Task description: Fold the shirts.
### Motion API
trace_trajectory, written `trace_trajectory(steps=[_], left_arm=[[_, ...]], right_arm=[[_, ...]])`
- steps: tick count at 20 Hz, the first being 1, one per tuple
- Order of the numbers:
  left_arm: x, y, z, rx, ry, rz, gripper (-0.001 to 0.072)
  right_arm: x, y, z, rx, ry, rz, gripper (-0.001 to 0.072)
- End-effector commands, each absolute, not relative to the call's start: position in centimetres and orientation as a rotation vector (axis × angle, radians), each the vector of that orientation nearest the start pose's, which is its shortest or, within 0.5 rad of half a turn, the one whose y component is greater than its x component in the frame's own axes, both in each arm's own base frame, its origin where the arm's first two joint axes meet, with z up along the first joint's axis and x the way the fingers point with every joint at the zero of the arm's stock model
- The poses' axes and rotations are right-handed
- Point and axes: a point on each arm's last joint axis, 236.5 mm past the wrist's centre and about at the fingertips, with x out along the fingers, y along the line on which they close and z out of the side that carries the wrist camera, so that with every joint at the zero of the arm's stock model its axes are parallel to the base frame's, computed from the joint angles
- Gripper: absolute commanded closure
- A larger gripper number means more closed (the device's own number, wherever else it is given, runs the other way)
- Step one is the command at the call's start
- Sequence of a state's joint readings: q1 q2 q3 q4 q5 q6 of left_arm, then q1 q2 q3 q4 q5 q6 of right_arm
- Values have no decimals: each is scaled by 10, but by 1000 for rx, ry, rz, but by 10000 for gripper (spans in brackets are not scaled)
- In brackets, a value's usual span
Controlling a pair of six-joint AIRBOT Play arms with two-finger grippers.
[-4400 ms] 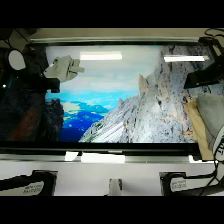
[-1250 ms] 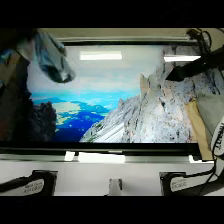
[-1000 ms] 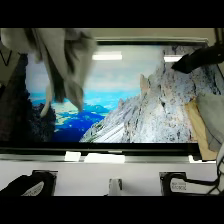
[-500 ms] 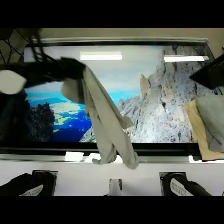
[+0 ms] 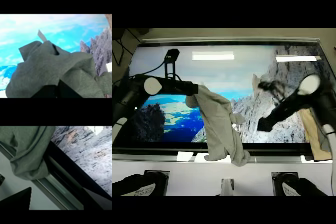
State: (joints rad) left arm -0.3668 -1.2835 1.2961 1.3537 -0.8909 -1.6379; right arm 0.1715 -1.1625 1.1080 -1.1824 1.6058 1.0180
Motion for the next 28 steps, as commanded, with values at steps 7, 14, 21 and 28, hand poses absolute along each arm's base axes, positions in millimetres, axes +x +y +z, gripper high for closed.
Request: trace_trajectory(steps=[7, 14, 21, 28], left_arm=[[414, -192, 84, -92, 983, -390, 664], [414, -186, 108, -83, 922, -398, 665], [389, -137, 390, -53, 270, -404, 665], [246, -99, 529, -35, -81, -400, 665]], right_arm=[[188, 207, -74, 61, 1610, 910, 35], [169, 232, -93, -65, 1637, 1023, 680], [348, 144, 232, -379, 672, 686, 681], [250, 90, 505, -501, -79, 373, 680]])
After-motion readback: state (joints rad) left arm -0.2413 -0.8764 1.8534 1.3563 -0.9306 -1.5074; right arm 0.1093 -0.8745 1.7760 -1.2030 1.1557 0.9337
